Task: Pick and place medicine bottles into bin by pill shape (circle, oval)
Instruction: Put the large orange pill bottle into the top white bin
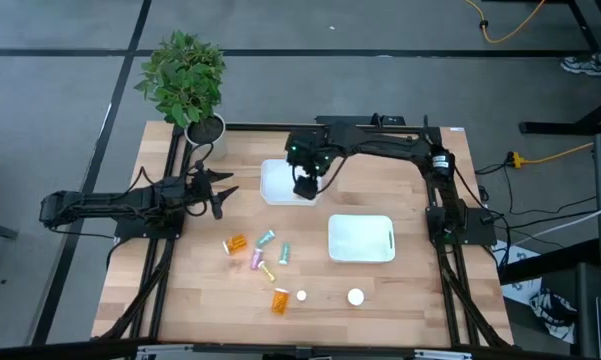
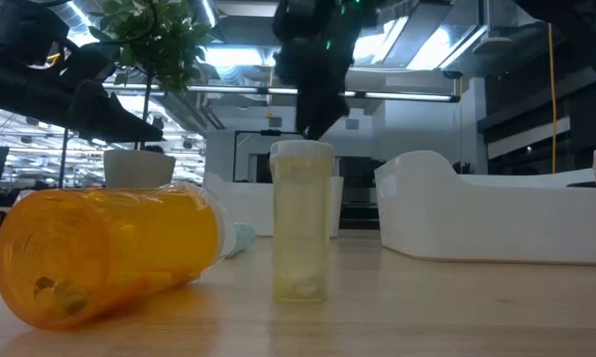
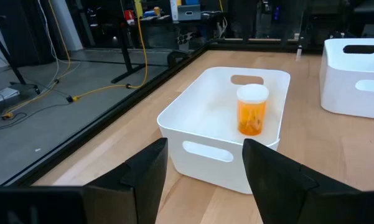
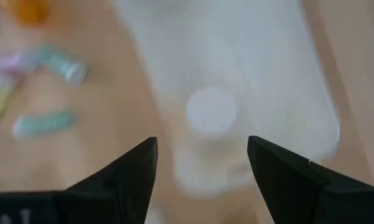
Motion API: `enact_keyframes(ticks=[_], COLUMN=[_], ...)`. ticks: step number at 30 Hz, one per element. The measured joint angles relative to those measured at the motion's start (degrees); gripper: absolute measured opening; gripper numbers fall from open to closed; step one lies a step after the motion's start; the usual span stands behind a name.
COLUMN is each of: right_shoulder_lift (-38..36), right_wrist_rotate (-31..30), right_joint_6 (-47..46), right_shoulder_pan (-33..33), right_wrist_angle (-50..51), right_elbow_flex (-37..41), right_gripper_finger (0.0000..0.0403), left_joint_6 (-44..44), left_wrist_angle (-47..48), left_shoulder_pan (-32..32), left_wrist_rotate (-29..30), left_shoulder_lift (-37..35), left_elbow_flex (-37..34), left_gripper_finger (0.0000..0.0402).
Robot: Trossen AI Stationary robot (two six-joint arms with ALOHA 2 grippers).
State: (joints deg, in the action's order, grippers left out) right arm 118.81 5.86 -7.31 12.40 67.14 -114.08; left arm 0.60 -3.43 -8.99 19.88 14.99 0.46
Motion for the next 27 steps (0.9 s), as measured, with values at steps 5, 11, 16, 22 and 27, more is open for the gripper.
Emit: enact_keyframes(ticks=[5,11,16,22,27], right_shoulder_lift=[-1.31,-4.36,-8.03,-12.71,-14.22], right_wrist_rotate=[0.24,-1.21,-1.1,-0.87,3.43], right_joint_6=[-1.51,-3.07,-5.83,-18.71,-27.69], right_shoulder_pan=[-4.31,-11.43,-18.69,-29.03,-38.15], right_wrist_angle=[17.63,22.58,22.67,17.08,9.45], right_elbow_flex=[-7.45,-4.72,3.86,17.89,26.13], right_gripper_finger=[0.0252,0.0252,0.0252,0.0252,0.0252], left_joint_6=[0.0,-0.26,-0.28,-0.04,-0.09], left_wrist_angle=[-0.02,-0.02,0.01,-0.02,-0.02], left_shoulder_pan=[0.0,0.01,0.02,0.0,0.02], left_wrist_rotate=[0.0,0.01,0.0,0.02,0.02], left_shoulder_lift=[0.0,0.01,-0.01,0.01,0.01], left_elbow_flex=[0.01,-0.01,0.01,0.0,0.0], left_gripper_finger=[0.0202,0.0202,0.0202,0.0202,0.0202])
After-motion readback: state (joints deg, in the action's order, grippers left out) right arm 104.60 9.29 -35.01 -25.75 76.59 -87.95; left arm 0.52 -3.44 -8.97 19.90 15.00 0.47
